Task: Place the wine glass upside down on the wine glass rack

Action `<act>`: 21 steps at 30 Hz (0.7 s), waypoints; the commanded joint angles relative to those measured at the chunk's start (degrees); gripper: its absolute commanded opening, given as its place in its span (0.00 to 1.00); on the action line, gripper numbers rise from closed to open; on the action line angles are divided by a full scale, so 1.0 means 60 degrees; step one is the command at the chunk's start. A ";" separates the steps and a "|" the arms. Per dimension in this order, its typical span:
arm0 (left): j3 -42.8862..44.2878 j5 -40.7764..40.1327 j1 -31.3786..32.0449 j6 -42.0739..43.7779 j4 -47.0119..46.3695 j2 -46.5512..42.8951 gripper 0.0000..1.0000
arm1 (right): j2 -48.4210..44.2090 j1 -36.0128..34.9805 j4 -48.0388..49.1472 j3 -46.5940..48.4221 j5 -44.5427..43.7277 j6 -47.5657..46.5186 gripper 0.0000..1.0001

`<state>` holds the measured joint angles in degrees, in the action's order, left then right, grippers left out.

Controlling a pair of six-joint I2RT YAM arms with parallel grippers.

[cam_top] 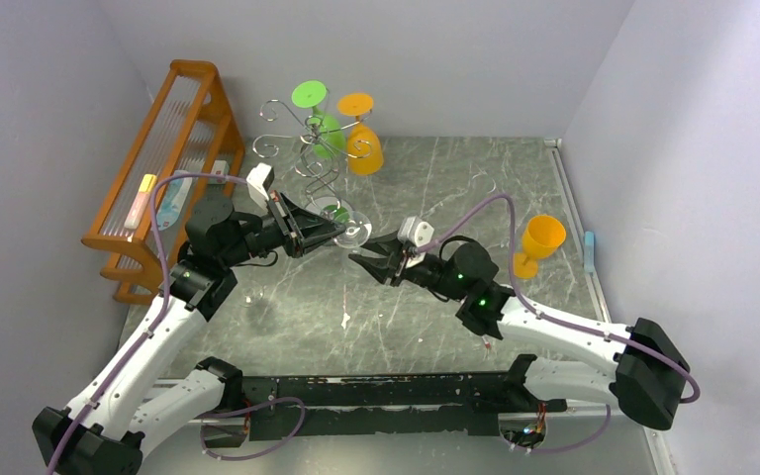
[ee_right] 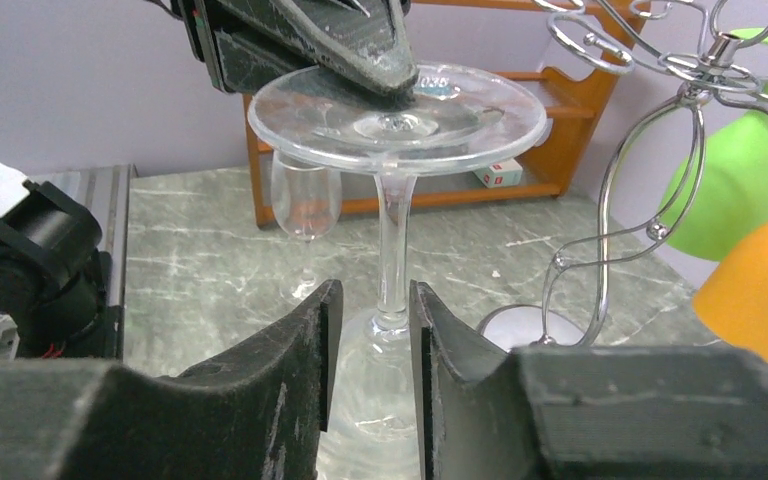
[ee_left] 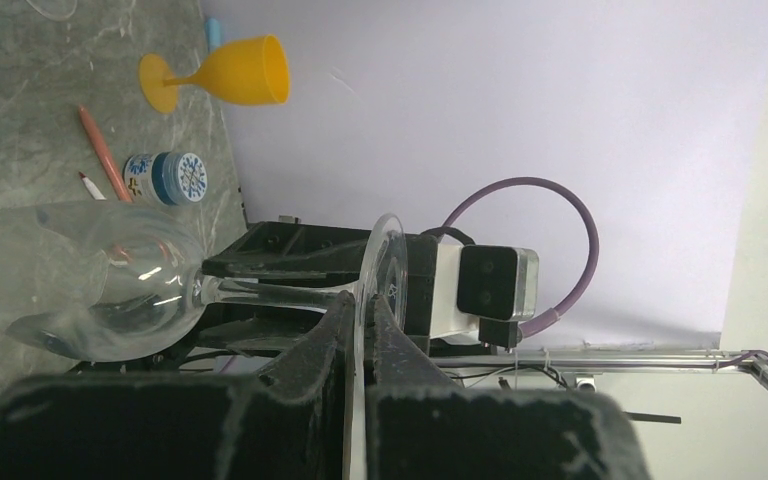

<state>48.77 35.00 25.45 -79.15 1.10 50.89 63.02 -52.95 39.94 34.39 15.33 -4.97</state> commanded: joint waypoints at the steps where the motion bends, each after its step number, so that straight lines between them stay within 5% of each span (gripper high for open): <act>1: 0.0323 0.0324 -0.0025 -0.0209 -0.0199 -0.0134 0.05 | 0.0248 0.0120 0.0423 0.0033 0.0150 -0.0441 0.35; 3: 0.0309 0.0286 -0.0027 -0.0211 -0.0199 -0.0144 0.05 | 0.0322 0.0177 0.0301 0.0126 0.0149 -0.0360 0.33; 11: 0.0176 0.0300 -0.0027 -0.0323 -0.0206 -0.0164 0.05 | 0.0361 0.0293 -0.0311 0.0196 0.0271 -0.0853 0.00; 16: 0.0084 0.0238 -0.0023 -0.0312 -0.0274 -0.0244 0.05 | 0.0443 0.0402 0.0192 0.0019 0.0346 -0.0564 0.00; 21: -0.0031 0.0172 -0.0027 -0.0182 -0.0203 -0.0271 0.34 | 0.0256 0.0471 0.0919 -0.0239 -0.0052 -0.0149 0.00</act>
<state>48.75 34.98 25.45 -79.55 2.09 50.85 65.08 -51.05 41.32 34.57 17.02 -7.07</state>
